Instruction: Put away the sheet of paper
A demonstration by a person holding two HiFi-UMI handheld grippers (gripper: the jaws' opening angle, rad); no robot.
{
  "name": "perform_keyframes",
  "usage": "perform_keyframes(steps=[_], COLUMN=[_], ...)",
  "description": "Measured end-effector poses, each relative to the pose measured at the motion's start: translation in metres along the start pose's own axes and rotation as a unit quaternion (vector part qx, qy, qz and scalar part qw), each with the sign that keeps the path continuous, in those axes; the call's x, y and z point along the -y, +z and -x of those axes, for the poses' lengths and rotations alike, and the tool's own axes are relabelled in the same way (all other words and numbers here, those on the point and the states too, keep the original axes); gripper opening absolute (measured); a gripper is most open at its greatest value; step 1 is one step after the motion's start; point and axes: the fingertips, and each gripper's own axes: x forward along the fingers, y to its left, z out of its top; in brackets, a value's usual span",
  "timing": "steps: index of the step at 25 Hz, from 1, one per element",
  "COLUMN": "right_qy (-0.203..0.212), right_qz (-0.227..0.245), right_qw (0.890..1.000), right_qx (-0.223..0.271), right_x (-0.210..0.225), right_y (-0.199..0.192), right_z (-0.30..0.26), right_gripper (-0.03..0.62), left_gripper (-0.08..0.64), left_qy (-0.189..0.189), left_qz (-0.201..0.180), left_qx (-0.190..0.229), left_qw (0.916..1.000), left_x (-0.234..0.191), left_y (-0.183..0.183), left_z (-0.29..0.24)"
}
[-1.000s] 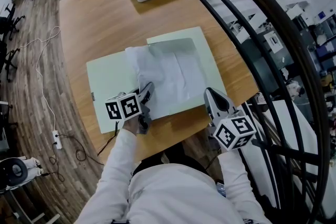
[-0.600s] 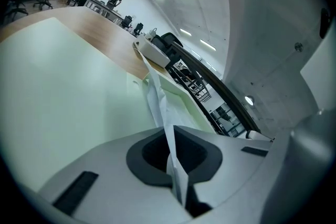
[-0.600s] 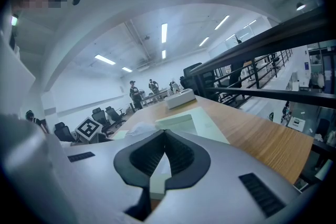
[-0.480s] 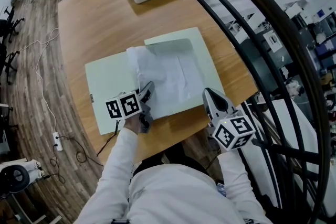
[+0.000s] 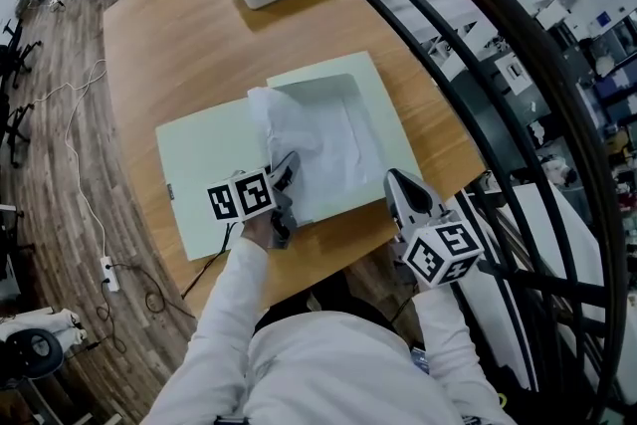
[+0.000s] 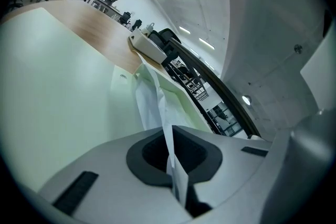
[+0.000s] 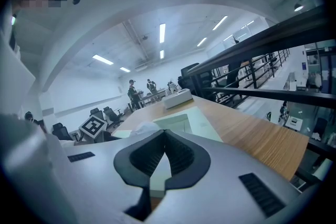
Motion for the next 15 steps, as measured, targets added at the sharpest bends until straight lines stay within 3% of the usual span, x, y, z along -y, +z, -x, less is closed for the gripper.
perform_keyframes(steps=[15], right_qy=[-0.012], right_qz=[0.0], right_qw=[1.0], right_qx=[-0.003], right_x=[0.009], right_y=[0.001], right_z=[0.002], right_gripper=[0.028], left_gripper=[0.017], left_qy=[-0.009], left_qz=[-0.008], left_qx=[-0.02], left_qw=[0.9997], left_x=[0.014], left_y=[-0.004], left_z=[-0.026])
